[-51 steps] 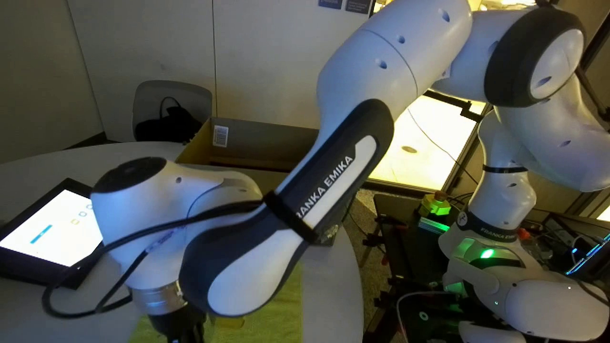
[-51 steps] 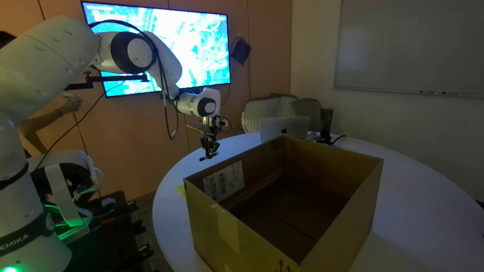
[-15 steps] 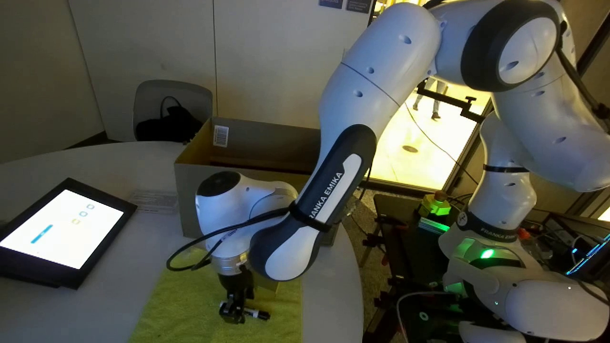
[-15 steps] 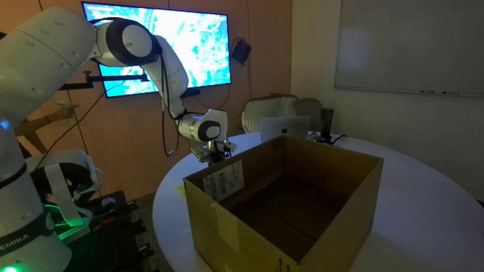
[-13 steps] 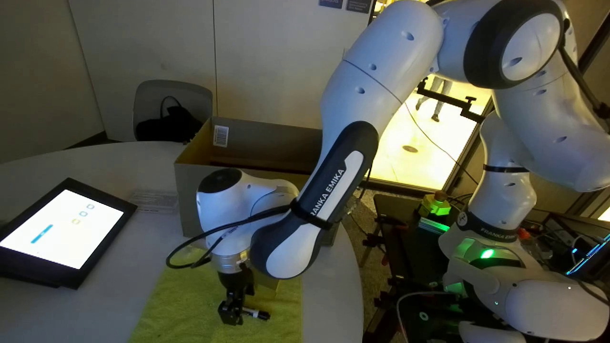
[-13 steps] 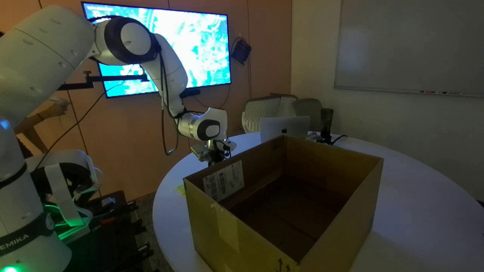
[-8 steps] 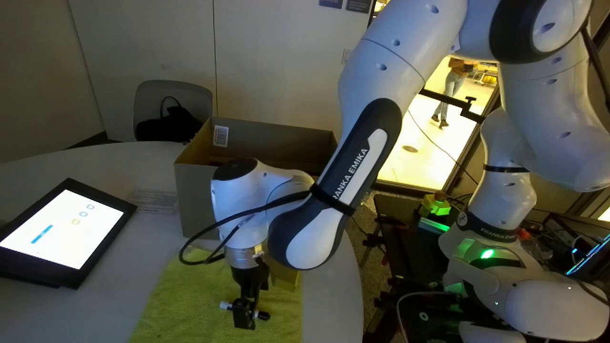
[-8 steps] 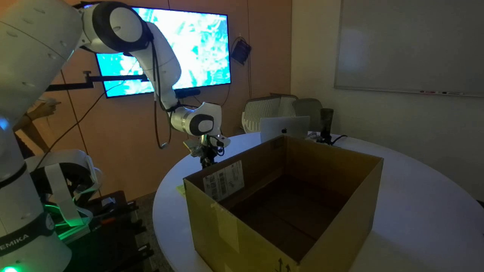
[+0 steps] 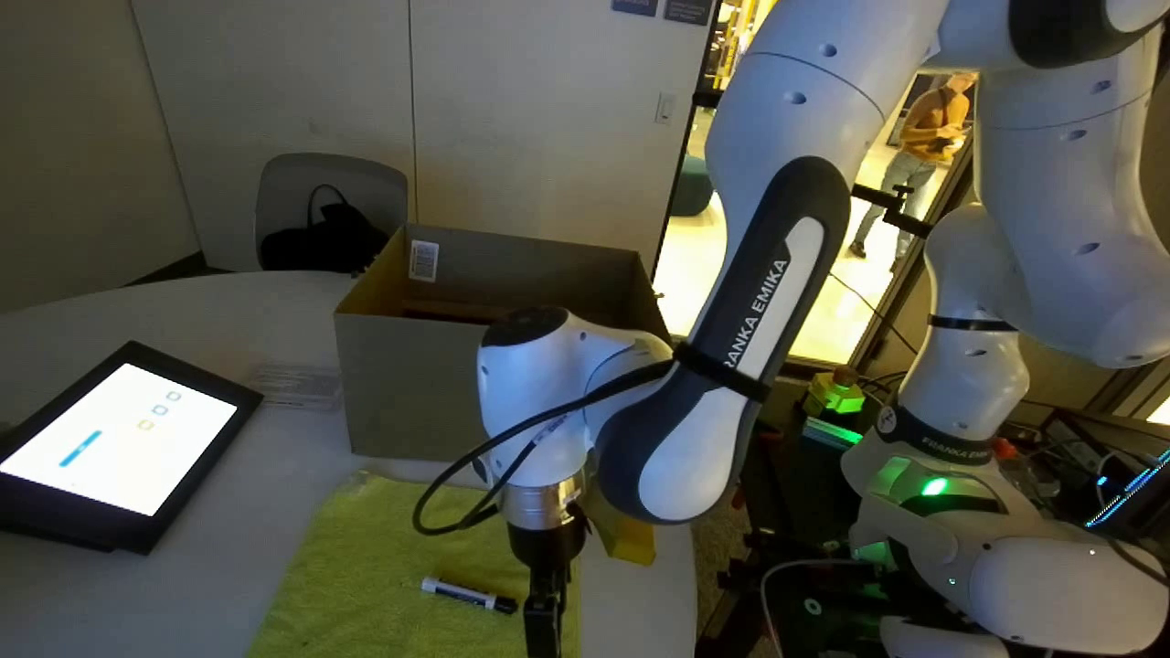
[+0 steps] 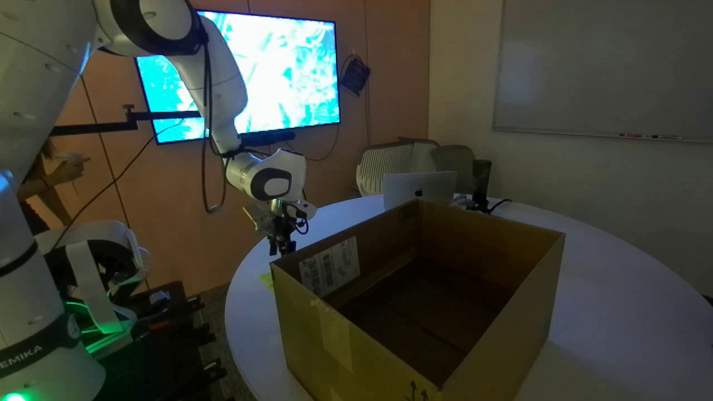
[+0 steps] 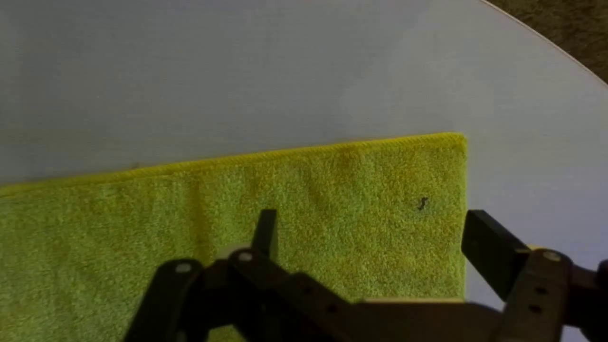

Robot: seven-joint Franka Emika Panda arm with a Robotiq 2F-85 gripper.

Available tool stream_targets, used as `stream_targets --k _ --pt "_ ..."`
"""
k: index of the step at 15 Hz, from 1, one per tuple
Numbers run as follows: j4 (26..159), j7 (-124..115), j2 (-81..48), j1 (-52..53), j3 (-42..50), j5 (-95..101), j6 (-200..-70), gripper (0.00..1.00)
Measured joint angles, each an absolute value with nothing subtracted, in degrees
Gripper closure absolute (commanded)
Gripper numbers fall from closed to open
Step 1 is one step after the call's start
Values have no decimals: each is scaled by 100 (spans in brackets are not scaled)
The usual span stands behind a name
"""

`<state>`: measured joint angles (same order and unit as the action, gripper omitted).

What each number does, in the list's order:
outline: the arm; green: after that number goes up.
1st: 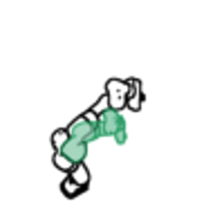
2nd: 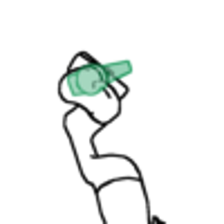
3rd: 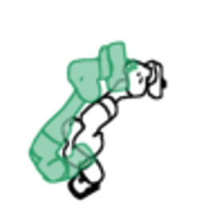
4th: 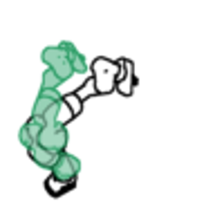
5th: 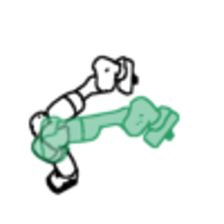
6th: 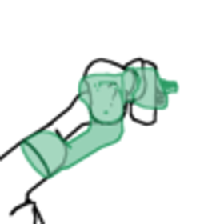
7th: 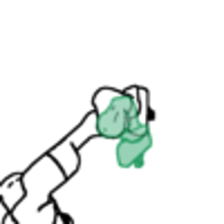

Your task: Put the marker on the towel, fold the towel, and then put the folded towel in the box

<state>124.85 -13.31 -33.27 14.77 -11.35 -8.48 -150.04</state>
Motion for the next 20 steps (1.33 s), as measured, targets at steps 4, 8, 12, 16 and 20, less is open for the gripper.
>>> stream_targets --k 4,8,12,16,20 --pt "12753 -1127 -3318 1292 -1158 -881 -15390 0" --pt "12904 -1109 -3341 1082 -987 -881 -15741 0" --pt "12930 -1121 -3479 881 -752 -884 -15991 0" --pt "12893 -1265 -3737 777 -542 -925 -16285 0" --pt "12797 -1469 -4024 752 -381 -1016 -16469 0"
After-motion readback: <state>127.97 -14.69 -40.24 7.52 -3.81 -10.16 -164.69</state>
